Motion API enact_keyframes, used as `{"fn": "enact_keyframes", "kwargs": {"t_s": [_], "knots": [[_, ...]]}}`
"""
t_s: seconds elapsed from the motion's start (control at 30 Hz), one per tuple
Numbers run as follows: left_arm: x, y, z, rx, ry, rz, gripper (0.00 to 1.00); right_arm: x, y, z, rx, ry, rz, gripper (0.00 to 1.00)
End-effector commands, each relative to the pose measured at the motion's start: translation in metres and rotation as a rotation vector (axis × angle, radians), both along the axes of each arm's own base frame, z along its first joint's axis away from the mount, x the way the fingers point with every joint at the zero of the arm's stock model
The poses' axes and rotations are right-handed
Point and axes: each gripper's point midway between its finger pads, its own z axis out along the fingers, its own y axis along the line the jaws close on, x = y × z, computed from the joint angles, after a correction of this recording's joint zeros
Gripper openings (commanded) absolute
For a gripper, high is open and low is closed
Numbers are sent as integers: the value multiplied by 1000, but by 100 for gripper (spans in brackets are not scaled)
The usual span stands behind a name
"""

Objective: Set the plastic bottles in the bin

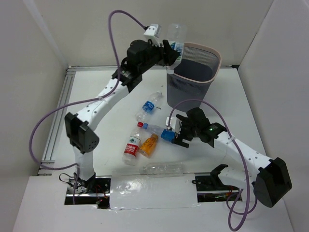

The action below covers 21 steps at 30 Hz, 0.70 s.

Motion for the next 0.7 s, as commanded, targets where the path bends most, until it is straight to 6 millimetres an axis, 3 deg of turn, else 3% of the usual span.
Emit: {"fn": "enact_keyframes", "kwargs": {"t_s": [0.0,0.1,0.13,0.17,0.23,0.47,0.57,0.67], "knots": [[11,-33,22,-104,-78,-34,49,9,4,14,42,-74,-28,94],[32,-45,11,-130,-81,7,55,10,2,14,42,-85,-35,94],[32,-46,22,-159,-92,4,55,7,1,9,39,-70,-41,94],[42,-52,9,-147,-74,14,55,10,0,13,44,-90,-48,94],[40,-58,16,-167,-64,2,57,7,-1,11,43,-87,-48,94],[46,-65,-14,-147,14,2,76,3,-3,-1,44,-76,-55,96],[42,-67,-17,-181,60,-14,75,3,-3,-1,44,-76,-55,96],[25,-66,13,-281,18,-76,67,2,-4,0,44,-77,-55,96]]}}
